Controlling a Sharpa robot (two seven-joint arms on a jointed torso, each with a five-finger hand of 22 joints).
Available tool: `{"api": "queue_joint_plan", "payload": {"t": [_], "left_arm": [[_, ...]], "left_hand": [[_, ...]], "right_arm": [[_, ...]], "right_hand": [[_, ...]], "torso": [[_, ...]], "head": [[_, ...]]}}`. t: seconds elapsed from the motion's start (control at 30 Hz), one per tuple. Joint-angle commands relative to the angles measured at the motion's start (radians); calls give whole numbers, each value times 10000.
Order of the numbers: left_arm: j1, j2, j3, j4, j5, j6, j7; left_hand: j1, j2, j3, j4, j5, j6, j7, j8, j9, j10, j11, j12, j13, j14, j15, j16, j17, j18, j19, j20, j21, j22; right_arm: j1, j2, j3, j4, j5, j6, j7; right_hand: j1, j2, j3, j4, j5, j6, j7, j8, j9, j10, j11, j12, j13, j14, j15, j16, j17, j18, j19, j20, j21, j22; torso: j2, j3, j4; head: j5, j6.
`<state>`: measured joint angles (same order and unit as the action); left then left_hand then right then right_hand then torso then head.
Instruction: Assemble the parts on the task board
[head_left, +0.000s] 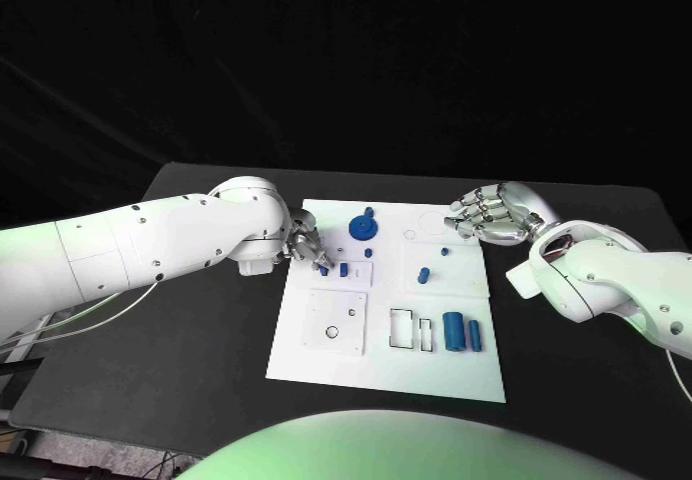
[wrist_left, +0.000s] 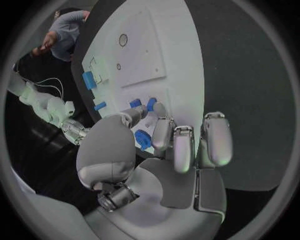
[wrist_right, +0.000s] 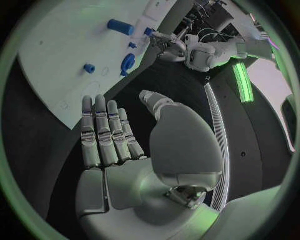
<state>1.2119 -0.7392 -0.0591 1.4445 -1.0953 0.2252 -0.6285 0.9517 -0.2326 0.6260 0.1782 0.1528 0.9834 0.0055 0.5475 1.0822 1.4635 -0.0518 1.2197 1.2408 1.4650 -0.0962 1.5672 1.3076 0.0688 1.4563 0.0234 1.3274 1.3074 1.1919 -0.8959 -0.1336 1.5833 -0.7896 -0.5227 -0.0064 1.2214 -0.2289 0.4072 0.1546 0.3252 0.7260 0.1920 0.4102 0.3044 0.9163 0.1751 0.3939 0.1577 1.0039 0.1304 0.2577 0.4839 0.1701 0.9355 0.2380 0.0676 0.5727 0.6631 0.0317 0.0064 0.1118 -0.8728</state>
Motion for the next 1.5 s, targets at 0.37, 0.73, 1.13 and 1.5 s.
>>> {"api": "queue_joint_plan", "payload": {"t": [0.37,0.73,1.13,1.5], "left_arm": [[-107,-9,-91,4,35,563,-237],[-108,-84,-75,37,34,20,-139],[-101,-492,123,263,1270,-2012,762],[-90,-742,268,386,1677,-2941,1616]], "left_hand": [[764,341,-2519,1147,-668,115,63,-110,4,79,-1,-26,-10,1058,-12,36,2632,-168,41,-34,-66,1944],[645,754,-4153,1148,1332,77,57,-96,121,91,-7,9,23,1058,-24,36,2632,-175,60,-51,-48,1953],[783,751,-4604,1153,1571,-443,201,-313,131,-637,63,-1611,-1374,946,19,-208,2221,36,-447,-30,-1172,1640],[1023,842,-4947,1150,1604,-871,333,-550,25,-1054,172,-2364,-2033,835,94,-486,1822,127,-676,26,-1765,1484]], "right_arm": [[-15,6,0,1,-15,5,104],[-17,11,0,-5,-9,5,107],[-24,10,0,-16,-1,2,108],[-27,12,0,-24,13,7,106]], "right_hand": [[-82,14,-124,12,34,-103,417,69,-31,-49,9,-1,-36,-108,29,-120,-38,69,-146,29,-49,-64],[-79,33,-171,10,37,-116,426,83,-48,-63,20,9,-65,-142,48,-177,-67,67,-227,50,-52,-119],[-78,37,-178,10,38,-117,427,86,-51,-65,21,11,-70,-147,51,-186,-72,67,-240,53,-52,-128],[-78,37,-178,10,38,-117,427,86,-51,-65,21,11,-70,-147,51,-186,-72,67,-240,53,-52,-128]], "torso": [[4,7,1],[8,0,-6],[-10,9,2],[3,10,-4]], "head": [[2,2],[-10,2],[-33,2],[-53,2]]}}
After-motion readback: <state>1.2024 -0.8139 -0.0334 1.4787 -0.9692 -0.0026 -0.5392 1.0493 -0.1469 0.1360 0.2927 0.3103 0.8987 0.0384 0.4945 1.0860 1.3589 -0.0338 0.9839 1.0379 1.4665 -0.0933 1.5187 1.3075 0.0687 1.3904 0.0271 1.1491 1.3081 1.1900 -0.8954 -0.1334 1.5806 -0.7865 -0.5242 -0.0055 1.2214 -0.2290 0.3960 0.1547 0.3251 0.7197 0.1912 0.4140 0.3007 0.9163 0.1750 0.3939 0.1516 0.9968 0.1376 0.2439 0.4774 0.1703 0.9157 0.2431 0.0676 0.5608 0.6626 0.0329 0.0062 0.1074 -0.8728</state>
